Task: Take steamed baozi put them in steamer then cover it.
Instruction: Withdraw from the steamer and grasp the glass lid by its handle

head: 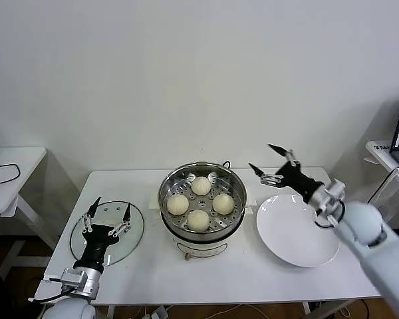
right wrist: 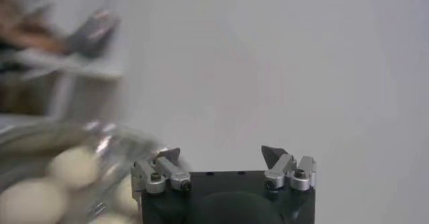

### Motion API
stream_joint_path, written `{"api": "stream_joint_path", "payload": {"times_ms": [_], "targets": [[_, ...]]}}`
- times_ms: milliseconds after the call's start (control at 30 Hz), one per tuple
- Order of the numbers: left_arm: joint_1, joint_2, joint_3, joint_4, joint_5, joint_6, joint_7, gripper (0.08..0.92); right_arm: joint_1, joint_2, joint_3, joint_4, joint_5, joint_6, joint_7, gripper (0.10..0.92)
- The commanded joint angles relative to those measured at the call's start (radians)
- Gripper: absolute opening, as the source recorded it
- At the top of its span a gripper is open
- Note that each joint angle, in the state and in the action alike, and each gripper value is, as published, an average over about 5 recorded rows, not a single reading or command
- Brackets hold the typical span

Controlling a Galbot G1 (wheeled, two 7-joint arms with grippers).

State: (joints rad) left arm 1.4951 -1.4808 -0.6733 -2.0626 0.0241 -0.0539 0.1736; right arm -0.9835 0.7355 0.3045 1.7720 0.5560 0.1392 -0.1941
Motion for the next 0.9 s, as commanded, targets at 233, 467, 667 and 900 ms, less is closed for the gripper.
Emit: {"api": "stream_joint_path", "payload": {"times_ms": [233,467,667,900], "targets": [[-0.007,0.011,0.043,0.060,0.103,-0.100,-0.043,0.823,-0.488,0.432,0.255,0.066,-0.157,0.342,0.352,0.823],[-0.038,0.045,-0.014,0.226,0.548,-0.296,-0.145,0.823,-0.520,0.491,0.234,0.067,-0.177,0.364,0.340,0.823],[-0.086,0.100,-0.106,0.461,1.086,-0.488,-0.348,0.823,-0.512,0.505,0.222,0.065,-0.175,0.350,0.337,0.823],[-0.113,0.147,-0.149,0.596,1.402,-0.514,-0.496,0.823,-0.498,0.507,0.213,0.058,-0.175,0.338,0.334,0.823]]}}
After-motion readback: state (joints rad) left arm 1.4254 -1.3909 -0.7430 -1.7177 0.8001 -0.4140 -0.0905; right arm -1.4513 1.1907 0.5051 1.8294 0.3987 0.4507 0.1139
